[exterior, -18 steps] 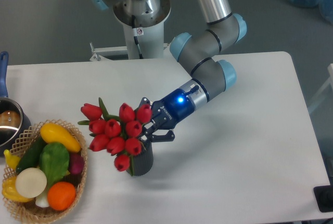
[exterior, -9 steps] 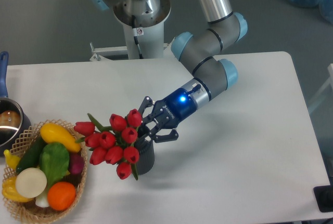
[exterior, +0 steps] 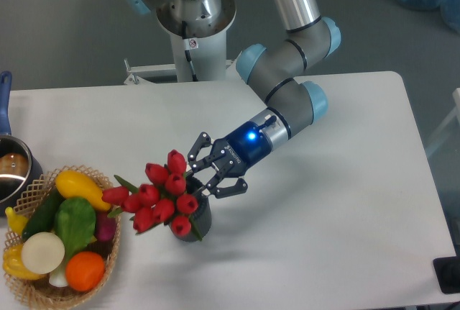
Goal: Insert the flowers into the vase
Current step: 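Open the gripper to release the tulips in the vase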
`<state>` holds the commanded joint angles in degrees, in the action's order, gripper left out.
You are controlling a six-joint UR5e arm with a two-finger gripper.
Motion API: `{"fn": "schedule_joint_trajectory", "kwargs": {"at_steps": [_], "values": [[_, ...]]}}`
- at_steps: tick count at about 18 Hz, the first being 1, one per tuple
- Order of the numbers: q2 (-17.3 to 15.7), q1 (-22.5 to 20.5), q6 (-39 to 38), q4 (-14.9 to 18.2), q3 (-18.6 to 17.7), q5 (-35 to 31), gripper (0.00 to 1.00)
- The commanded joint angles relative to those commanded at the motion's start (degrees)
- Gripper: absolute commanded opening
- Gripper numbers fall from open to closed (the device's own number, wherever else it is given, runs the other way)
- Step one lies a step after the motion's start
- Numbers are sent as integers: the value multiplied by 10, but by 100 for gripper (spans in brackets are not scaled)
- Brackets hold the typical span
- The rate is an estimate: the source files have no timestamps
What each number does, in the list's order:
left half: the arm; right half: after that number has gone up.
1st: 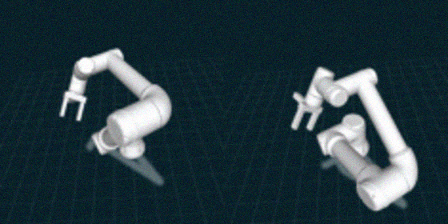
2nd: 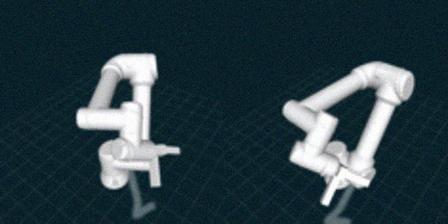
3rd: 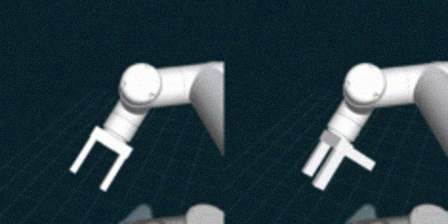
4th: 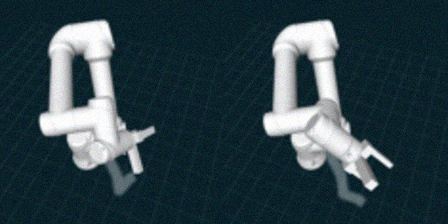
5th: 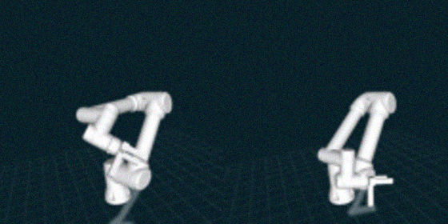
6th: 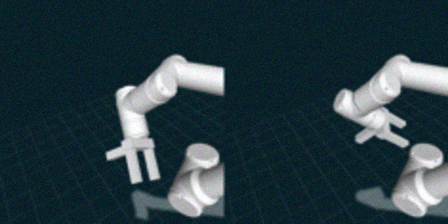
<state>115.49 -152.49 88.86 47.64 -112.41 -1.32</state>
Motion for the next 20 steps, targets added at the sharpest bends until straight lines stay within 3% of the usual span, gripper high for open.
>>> {"fn": "schedule_joint_trajectory", "kwargs": {"at_steps": [6,10,13,20], "values": [[-8,-12,-3,1,-3,-1,62],[-26,-17,-2,1,-4,-6,99],[-46,-18,-4,2,-17,-12,100],[-74,-21,-5,2,-19,-108,100]]}}
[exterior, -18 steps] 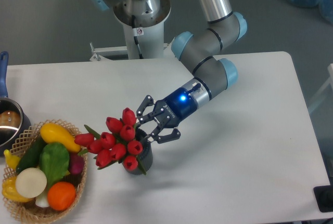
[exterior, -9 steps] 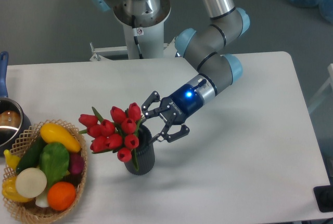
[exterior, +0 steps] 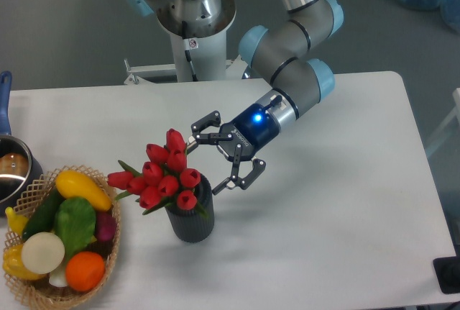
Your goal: Insert the flowers into the vase
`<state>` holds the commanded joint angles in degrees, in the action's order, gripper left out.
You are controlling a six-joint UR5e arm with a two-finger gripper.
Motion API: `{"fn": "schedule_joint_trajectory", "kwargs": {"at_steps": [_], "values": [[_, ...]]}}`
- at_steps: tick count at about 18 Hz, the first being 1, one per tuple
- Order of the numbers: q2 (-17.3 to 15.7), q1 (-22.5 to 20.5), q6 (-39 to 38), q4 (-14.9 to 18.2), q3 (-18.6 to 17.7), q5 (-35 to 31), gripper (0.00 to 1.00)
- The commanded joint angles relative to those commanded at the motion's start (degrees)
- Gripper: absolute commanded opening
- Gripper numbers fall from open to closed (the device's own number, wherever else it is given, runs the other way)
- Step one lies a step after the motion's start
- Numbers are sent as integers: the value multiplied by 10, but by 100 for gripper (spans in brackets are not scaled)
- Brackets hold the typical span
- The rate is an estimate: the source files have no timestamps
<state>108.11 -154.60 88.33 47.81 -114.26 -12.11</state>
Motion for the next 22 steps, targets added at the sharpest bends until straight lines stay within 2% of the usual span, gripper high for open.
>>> {"fn": "schedule_joint_trajectory", "kwargs": {"at_steps": [4,8,11,16,20,22], "values": [[-21,-11,-1,1,13,-57,100],[-31,-22,0,1,41,-141,100],[-40,-40,4,-1,47,-203,100],[-34,-108,3,-1,87,-254,100],[-33,-157,-4,1,137,-365,100],[-39,-189,-1,0,142,-406,100]]}}
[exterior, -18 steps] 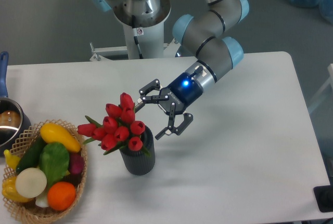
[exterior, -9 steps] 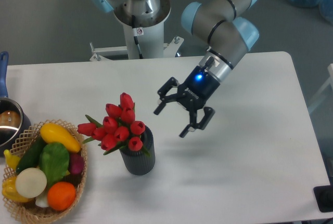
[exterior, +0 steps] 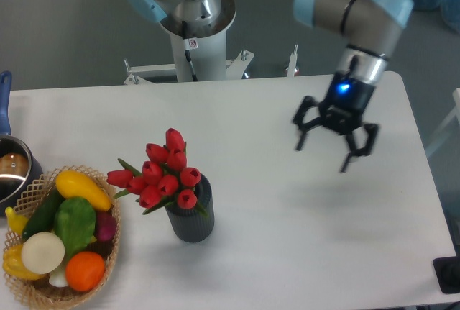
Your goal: Insert the flowers into the vase
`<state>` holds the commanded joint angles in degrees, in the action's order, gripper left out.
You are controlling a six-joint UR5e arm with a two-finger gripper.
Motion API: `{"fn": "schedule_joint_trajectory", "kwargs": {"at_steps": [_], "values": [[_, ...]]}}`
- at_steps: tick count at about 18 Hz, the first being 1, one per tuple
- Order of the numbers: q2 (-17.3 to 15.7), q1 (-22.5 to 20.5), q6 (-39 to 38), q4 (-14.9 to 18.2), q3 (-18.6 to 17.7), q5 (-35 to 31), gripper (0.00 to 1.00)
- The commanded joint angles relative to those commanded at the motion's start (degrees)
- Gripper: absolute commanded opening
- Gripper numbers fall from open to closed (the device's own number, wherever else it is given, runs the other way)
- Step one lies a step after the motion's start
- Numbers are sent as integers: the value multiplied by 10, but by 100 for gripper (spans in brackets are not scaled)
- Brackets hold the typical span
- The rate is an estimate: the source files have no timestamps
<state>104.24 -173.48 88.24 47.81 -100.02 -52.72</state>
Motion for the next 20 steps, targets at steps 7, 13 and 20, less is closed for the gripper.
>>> {"fn": "schedule_joint_trajectory", "kwargs": {"at_steps": [7,13,20], "values": [[-109,-85,6,18,-14,-98,100],[-156,-125,72,58,-17,-222,100],[-167,-166,211,108,-16,-222,100]]}}
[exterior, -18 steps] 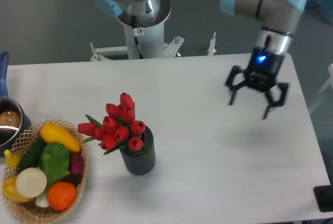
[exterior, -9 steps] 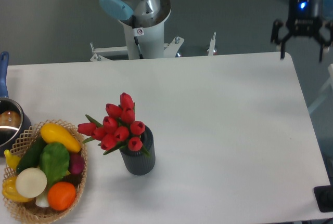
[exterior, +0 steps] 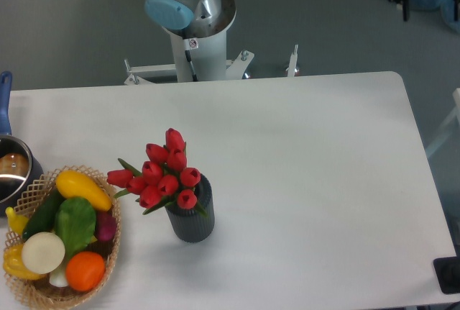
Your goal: Insert the flowers into the vase
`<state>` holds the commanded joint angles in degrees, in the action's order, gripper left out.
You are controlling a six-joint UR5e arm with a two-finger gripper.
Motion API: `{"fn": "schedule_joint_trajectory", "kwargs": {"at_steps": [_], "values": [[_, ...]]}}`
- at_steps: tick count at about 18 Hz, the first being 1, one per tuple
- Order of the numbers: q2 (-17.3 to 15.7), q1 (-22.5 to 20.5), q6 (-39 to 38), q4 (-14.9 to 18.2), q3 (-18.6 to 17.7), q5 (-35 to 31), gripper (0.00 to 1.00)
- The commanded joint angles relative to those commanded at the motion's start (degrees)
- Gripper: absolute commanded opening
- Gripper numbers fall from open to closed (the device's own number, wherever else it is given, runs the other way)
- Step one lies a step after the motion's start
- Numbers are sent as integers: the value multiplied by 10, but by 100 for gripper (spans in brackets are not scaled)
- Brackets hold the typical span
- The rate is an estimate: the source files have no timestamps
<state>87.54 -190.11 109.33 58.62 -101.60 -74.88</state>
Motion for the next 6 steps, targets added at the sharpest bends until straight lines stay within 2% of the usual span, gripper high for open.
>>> {"fn": "schedule_joint_trajectory", "kwargs": {"at_steps": [6], "values": [[-4,0,4,4,-5,-6,100]]}}
